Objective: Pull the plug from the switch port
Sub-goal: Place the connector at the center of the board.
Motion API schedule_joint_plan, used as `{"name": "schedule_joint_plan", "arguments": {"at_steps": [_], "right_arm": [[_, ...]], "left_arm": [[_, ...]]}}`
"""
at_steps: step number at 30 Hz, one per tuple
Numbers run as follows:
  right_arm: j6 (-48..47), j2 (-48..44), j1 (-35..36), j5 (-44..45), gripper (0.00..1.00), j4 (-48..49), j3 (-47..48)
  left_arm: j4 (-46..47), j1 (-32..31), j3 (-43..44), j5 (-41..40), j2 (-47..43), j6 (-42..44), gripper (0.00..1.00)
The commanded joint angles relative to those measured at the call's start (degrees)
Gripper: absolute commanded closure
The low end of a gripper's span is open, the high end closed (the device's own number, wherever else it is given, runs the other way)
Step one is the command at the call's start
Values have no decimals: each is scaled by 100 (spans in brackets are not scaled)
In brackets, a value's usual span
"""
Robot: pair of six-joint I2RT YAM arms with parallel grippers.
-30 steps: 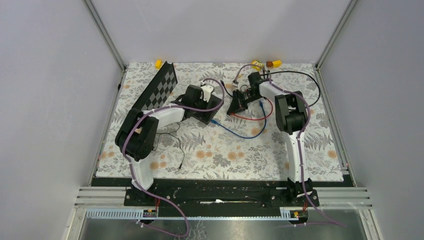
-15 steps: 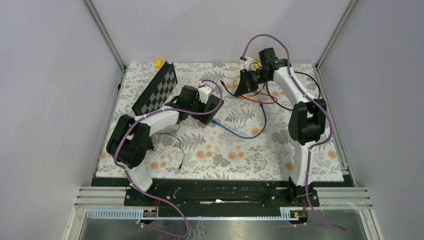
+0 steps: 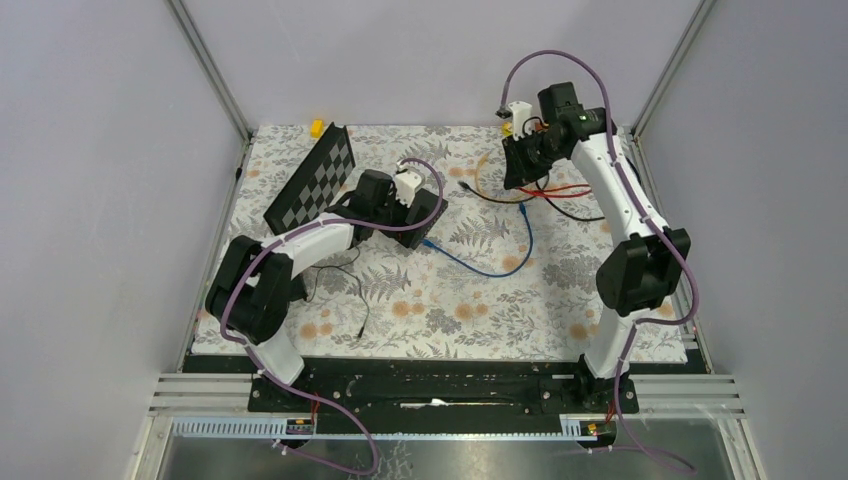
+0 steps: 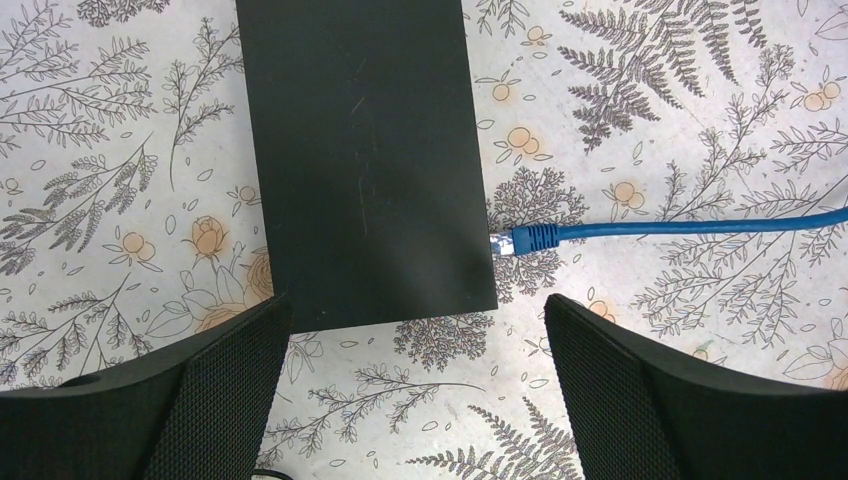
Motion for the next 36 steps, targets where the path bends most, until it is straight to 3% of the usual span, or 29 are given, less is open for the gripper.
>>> {"name": "schedule_joint_plan", "arguments": {"at_steps": [1, 8, 14, 21, 36], "right_arm": [[-239, -281, -20, 458, 100, -333, 234], [-326, 313, 31, 237, 100, -712, 1062], [-297, 805, 28, 486, 100, -623, 1229], [-104, 1193, 92, -3, 100, -486, 1313], [-285, 2386, 727, 907, 100, 1247, 1722]], "left_arm": [[122, -2, 31, 116, -176, 44, 2], [104, -2, 27, 125, -158, 52, 2], [78, -1, 1, 150, -213, 63, 2], [62, 0, -8, 142, -248, 97, 1], [42, 0, -53, 9, -180, 196, 1]]}}
